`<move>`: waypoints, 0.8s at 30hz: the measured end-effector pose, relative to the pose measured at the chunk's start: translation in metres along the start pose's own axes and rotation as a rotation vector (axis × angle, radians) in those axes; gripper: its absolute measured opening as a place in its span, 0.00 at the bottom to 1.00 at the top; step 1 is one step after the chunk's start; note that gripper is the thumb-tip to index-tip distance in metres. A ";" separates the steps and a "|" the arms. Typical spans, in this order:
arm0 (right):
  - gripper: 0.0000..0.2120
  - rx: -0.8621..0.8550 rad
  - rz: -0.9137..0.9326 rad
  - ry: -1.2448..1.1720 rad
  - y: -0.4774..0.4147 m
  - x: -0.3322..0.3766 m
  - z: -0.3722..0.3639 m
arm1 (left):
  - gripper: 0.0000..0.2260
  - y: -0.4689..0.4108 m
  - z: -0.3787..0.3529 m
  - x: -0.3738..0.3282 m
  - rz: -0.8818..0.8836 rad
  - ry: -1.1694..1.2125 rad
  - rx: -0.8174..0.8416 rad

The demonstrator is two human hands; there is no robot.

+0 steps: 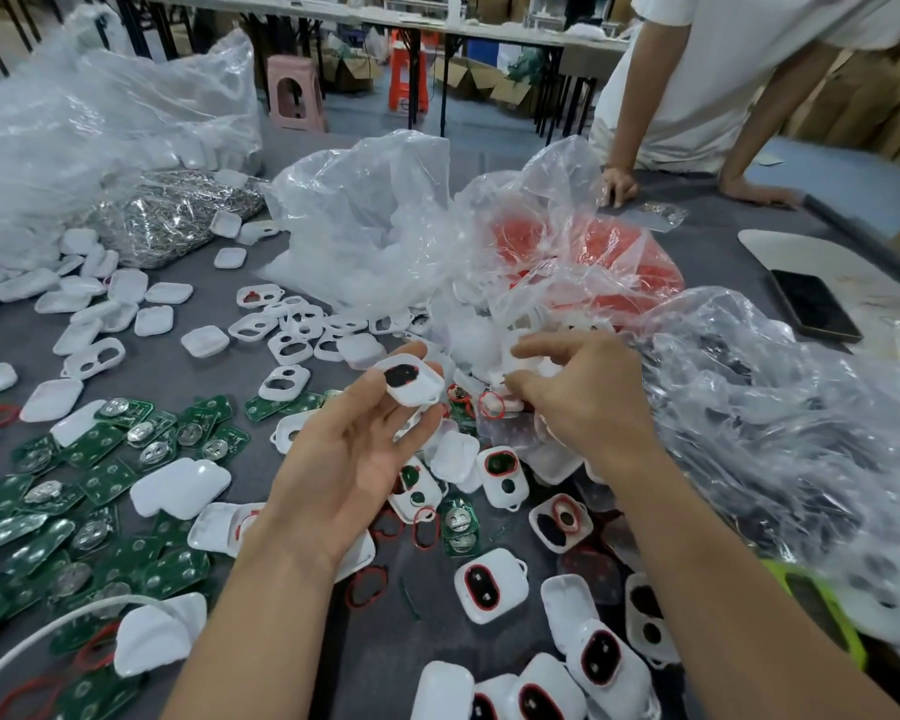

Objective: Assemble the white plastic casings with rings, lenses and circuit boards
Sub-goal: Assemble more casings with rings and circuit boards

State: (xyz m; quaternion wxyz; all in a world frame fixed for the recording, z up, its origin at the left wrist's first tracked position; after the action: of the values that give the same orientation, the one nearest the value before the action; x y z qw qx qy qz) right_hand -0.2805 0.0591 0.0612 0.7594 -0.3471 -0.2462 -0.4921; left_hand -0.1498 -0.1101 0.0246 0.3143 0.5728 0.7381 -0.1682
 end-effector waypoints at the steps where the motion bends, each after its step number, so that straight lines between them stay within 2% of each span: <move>1: 0.11 -0.038 -0.004 -0.042 0.003 -0.002 0.004 | 0.16 0.000 0.000 0.000 0.000 0.001 0.005; 4: 0.11 -0.185 -0.040 -0.133 0.014 -0.009 0.011 | 0.16 0.000 0.001 0.001 0.007 -0.003 0.007; 7: 0.12 -0.225 -0.182 -0.331 0.028 -0.017 0.010 | 0.16 0.001 -0.001 0.002 0.015 -0.012 0.022; 10: 0.14 -0.182 -0.389 -0.758 0.038 -0.021 0.010 | 0.17 0.000 -0.001 0.004 0.018 -0.047 0.044; 14: 0.10 0.014 -0.505 -1.102 0.042 -0.018 0.017 | 0.17 -0.001 -0.003 0.007 0.057 -0.114 0.094; 18: 0.04 0.121 -0.490 -1.128 0.046 -0.010 0.013 | 0.23 -0.001 -0.009 0.015 0.066 -0.181 0.206; 24: 0.09 0.176 -0.361 -0.971 0.055 0.002 0.007 | 0.20 -0.002 -0.016 0.027 -0.062 -0.300 0.165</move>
State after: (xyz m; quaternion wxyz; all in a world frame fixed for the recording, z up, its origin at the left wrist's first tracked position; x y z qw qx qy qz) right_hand -0.2297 0.0784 0.0516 0.4872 -0.4221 -0.6662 -0.3750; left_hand -0.1599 -0.0812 0.0188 0.3674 0.5420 0.6841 -0.3213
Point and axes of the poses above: each hand's wrist, its own y-axis away from the middle knuckle, its own z-axis out of the back of the hand, x = y × z, the point moved 1 cm from there along -y, towards the middle knuckle, and after that the axes turned 2 degrees about -x, right-handed, at the moved point
